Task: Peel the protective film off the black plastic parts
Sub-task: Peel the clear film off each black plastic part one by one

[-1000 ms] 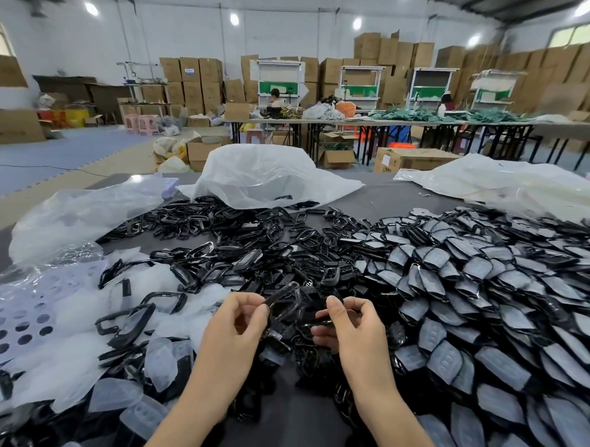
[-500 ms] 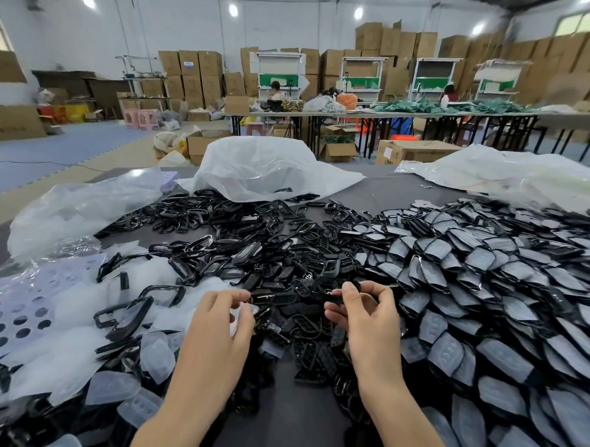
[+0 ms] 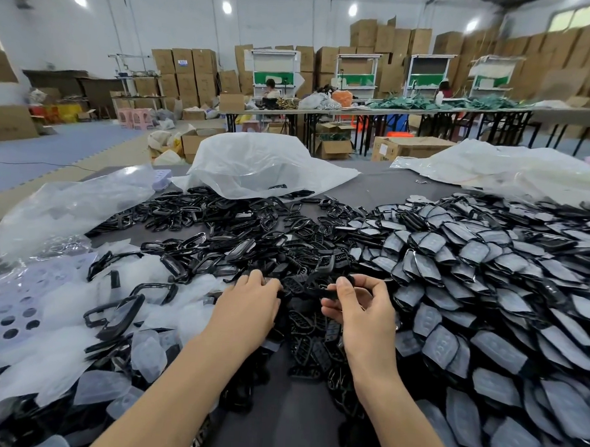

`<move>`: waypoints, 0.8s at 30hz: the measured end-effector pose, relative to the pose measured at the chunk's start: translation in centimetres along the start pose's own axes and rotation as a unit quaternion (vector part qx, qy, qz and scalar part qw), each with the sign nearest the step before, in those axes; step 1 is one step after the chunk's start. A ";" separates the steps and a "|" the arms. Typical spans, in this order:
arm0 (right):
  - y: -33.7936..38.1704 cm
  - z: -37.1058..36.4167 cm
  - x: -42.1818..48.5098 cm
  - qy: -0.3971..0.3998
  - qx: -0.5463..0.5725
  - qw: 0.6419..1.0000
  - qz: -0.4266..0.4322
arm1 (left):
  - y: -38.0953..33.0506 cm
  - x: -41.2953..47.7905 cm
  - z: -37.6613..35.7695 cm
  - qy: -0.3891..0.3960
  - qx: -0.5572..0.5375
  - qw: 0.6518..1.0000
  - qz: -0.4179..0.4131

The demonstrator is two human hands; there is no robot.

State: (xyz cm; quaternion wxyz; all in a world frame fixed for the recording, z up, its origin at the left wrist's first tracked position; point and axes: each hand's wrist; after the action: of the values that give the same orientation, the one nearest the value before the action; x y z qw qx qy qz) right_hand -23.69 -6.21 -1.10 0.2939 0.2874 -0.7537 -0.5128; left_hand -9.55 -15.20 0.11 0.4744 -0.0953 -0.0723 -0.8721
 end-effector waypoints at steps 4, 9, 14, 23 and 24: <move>0.0 0.1 0.0 -0.008 -0.006 1.000 0.000 | 0.0 -0.3 0.4 -0.035 -0.026 0.999 -0.004; 0.0 0.0 0.1 -0.014 -0.017 1.000 0.001 | -0.3 -2.7 2.5 -0.125 -0.485 0.860 0.098; -0.1 -0.2 -0.1 0.004 -0.019 1.000 0.004 | -0.7 -4.9 2.9 -0.114 -0.598 0.782 0.133; -0.1 -0.6 -0.5 0.040 -0.005 0.999 -0.002 | -1.1 -5.7 2.3 -0.106 -0.639 0.752 0.120; -0.1 -0.6 -0.5 0.046 0.000 0.999 -0.006 | -1.1 -5.8 2.3 -0.110 -0.627 0.763 0.113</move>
State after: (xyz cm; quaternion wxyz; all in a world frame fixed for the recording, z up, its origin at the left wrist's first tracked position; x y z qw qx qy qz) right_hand -22.86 -6.23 -1.03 0.3250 0.3149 -0.7380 -0.5005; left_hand -7.20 -9.40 0.98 0.3925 -0.4743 0.4500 -0.6469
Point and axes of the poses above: each hand's wrist, its own x-axis towards the middle knuckle, its own z-axis out of the back of the hand, y = z × x, and after that the axes turned 1 degree about y, right-handed
